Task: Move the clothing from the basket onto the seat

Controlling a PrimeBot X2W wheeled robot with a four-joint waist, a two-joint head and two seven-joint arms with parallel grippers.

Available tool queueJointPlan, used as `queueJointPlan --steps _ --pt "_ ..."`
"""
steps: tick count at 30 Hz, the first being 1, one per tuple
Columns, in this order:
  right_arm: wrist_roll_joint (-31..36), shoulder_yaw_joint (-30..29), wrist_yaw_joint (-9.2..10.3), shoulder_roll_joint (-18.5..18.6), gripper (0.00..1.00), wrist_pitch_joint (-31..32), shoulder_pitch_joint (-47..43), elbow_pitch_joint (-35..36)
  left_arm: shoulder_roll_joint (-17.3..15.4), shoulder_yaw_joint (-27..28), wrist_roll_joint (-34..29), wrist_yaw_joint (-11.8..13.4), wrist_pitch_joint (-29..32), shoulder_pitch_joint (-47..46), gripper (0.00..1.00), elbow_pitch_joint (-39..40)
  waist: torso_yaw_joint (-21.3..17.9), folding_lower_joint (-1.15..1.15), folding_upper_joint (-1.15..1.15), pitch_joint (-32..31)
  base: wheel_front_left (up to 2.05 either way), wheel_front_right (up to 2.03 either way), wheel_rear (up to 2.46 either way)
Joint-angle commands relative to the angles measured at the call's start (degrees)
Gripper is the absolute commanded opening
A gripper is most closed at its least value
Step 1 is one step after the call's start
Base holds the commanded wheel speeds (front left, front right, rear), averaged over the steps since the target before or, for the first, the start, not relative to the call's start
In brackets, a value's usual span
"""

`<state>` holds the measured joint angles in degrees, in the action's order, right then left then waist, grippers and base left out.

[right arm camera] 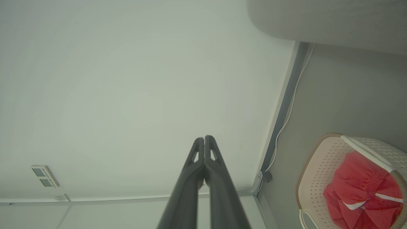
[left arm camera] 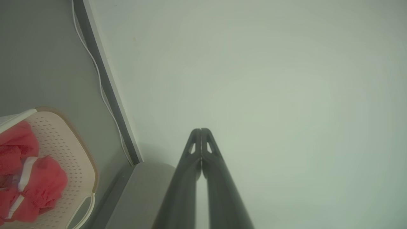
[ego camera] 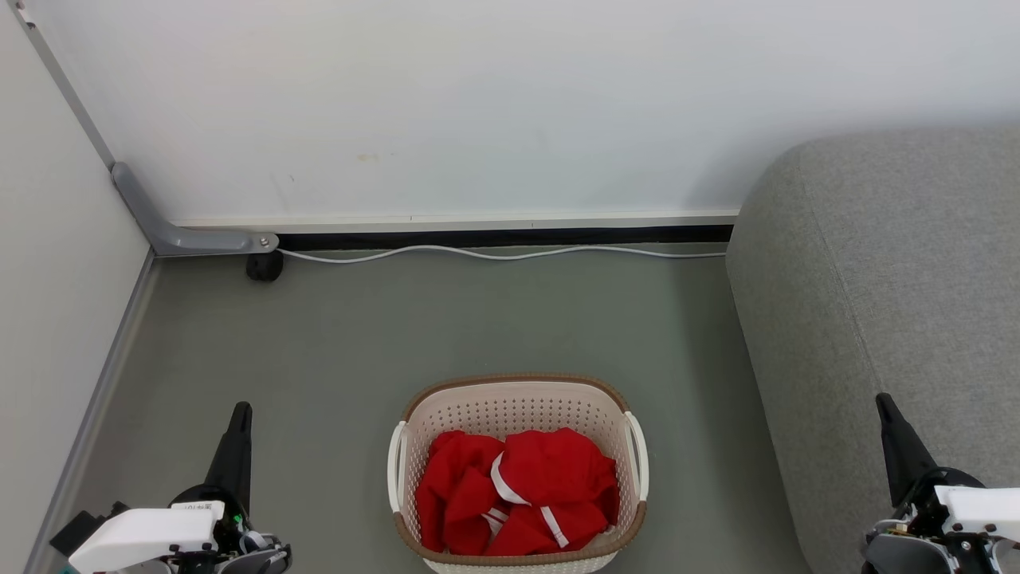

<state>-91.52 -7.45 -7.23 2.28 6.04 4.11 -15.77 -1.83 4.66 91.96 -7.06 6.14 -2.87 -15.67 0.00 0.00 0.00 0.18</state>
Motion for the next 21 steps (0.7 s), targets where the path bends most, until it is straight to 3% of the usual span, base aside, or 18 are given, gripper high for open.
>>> queueJointPlan --steps 1,21 --pt "-0.7 1.0 -0.25 0.6 0.00 0.4 2.1 1.7 -1.0 1.8 0.2 -0.4 0.3 -3.3 0.00 1.6 0.0 0.00 0.00 0.0 0.00 0.00 0.00" --pt "-0.7 1.0 -0.25 0.6 0.00 0.4 2.1 1.7 -1.0 1.8 0.2 -0.4 0.3 -3.3 0.00 1.6 0.0 0.00 0.00 0.0 0.00 0.00 0.00"
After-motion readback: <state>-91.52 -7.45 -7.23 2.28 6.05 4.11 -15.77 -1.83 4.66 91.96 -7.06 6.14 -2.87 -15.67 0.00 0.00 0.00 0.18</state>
